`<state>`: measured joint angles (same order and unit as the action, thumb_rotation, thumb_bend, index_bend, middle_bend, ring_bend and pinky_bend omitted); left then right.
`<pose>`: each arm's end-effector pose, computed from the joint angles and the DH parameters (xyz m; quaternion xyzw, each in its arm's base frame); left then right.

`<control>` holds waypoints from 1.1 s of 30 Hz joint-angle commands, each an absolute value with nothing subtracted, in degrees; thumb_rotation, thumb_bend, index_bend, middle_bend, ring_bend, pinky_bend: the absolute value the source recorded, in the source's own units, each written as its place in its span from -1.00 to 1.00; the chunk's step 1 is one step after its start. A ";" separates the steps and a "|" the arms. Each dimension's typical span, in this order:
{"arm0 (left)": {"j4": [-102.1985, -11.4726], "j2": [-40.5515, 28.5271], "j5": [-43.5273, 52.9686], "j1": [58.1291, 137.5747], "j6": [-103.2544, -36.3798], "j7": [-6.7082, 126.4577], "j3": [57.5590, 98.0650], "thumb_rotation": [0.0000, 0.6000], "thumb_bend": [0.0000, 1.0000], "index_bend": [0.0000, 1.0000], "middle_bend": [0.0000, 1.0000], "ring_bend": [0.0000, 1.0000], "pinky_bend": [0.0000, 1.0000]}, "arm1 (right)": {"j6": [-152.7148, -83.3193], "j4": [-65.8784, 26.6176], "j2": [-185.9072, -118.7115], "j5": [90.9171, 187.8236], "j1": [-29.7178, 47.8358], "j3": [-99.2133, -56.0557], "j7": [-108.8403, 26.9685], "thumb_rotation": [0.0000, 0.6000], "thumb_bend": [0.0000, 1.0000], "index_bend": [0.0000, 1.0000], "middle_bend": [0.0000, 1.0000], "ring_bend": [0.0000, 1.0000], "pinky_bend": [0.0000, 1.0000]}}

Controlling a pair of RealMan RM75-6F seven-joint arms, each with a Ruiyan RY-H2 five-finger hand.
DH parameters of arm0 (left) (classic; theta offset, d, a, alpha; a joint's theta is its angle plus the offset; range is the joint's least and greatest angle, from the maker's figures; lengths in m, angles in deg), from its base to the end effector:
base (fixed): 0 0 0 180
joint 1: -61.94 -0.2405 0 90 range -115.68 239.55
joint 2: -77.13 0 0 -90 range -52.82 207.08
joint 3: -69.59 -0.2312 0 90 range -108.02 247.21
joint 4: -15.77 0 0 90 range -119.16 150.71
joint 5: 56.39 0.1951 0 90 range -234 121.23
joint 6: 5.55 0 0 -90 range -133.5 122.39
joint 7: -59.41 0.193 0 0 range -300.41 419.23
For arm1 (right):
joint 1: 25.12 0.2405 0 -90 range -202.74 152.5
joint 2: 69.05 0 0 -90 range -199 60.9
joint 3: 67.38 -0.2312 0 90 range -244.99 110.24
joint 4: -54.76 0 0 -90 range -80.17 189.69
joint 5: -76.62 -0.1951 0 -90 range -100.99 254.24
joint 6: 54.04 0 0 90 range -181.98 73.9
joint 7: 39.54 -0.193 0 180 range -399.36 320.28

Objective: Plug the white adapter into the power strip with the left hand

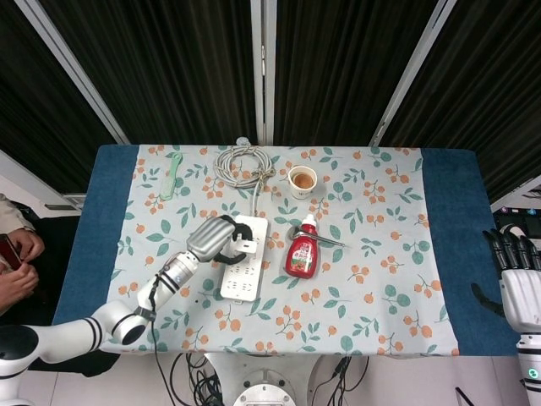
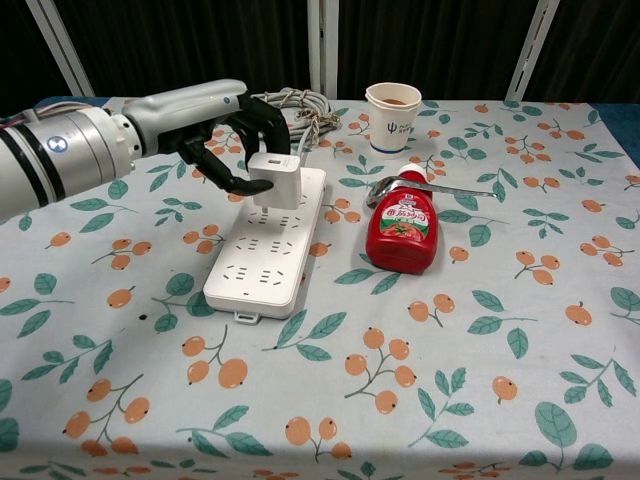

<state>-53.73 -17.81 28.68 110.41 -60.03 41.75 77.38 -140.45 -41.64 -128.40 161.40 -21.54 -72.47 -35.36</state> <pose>-0.0725 0.3736 -0.0480 -0.7390 -0.4089 -0.4749 0.2473 -0.2772 -0.2273 0.1920 0.5885 -0.3543 0.3742 0.6230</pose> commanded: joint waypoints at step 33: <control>-49.97 -20.59 28.02 109.58 -61.23 42.65 76.23 1.00 -0.04 0.26 0.33 -0.02 -0.33 | -140.60 -41.63 -128.35 161.32 -21.70 -72.48 -35.41 1.00 -0.65 -1.00 -0.86 -1.00 -1.00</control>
<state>-49.97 -20.58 28.02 109.57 -61.22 42.66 76.22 -140.60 -41.63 -128.34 161.32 -21.70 -72.48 -35.41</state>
